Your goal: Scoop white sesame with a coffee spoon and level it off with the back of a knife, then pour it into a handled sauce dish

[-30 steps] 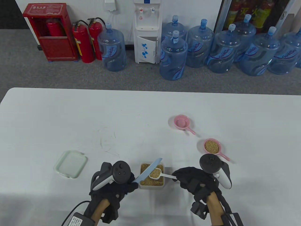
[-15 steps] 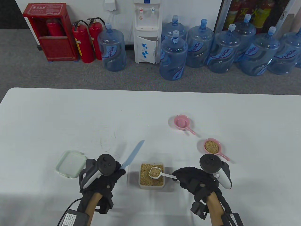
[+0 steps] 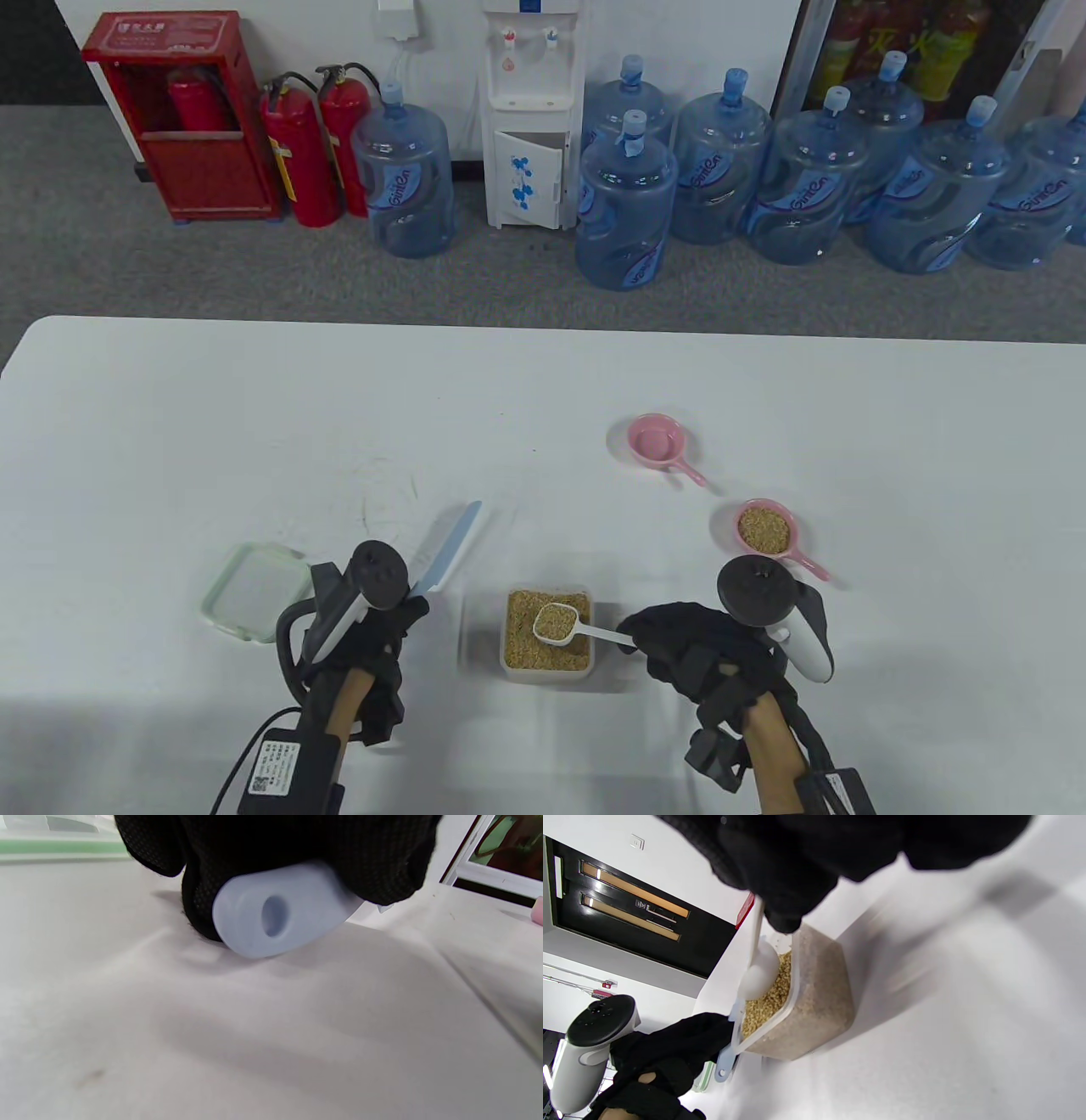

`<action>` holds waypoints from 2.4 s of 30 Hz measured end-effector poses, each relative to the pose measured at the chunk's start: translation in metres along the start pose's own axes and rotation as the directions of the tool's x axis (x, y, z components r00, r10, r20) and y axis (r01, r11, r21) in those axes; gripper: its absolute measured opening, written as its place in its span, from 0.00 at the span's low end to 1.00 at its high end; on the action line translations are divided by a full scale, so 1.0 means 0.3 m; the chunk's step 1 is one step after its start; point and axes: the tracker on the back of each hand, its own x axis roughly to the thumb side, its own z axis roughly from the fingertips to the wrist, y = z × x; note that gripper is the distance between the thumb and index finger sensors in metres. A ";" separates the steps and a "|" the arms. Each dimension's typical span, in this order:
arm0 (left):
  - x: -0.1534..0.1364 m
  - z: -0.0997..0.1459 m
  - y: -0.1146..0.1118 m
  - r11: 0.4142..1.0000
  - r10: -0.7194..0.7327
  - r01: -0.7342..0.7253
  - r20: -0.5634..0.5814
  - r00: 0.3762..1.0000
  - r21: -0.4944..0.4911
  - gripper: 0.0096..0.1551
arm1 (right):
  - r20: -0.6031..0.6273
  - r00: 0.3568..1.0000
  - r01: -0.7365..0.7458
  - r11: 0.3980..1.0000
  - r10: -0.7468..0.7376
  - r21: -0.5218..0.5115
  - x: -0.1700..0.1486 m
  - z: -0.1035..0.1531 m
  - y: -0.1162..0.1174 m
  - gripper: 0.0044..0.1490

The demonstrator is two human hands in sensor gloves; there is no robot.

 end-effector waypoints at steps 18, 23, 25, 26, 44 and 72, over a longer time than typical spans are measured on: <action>0.030 0.000 -0.015 0.970 -0.218 0.225 -0.089 0.972 0.089 0.23 | -0.002 1.000 -0.007 1.000 0.007 0.012 0.000 0.003 -0.001 0.27; 0.044 0.009 -0.025 0.958 -0.263 0.271 -0.084 0.961 0.096 0.29 | -0.005 1.000 -0.015 1.000 0.015 0.023 -0.002 0.000 0.003 0.27; 0.047 0.011 -0.024 0.955 -0.274 0.281 -0.082 0.958 0.092 0.30 | -0.002 1.000 -0.015 1.000 0.015 0.018 -0.001 0.001 0.003 0.27; 0.047 0.012 -0.022 0.957 -0.271 0.278 -0.080 0.959 0.089 0.32 | -0.001 1.000 -0.014 1.000 0.014 0.017 -0.001 0.002 0.003 0.27; 0.039 0.137 0.099 0.882 -0.096 -0.026 0.235 0.967 0.470 0.48 | 0.029 0.999 0.016 1.000 -0.016 0.004 -0.002 0.003 -0.001 0.27; 0.053 0.136 0.094 0.934 -0.171 0.065 0.279 0.945 0.351 0.53 | 0.040 0.976 0.217 0.942 -0.214 -0.256 0.012 -0.031 -0.112 0.28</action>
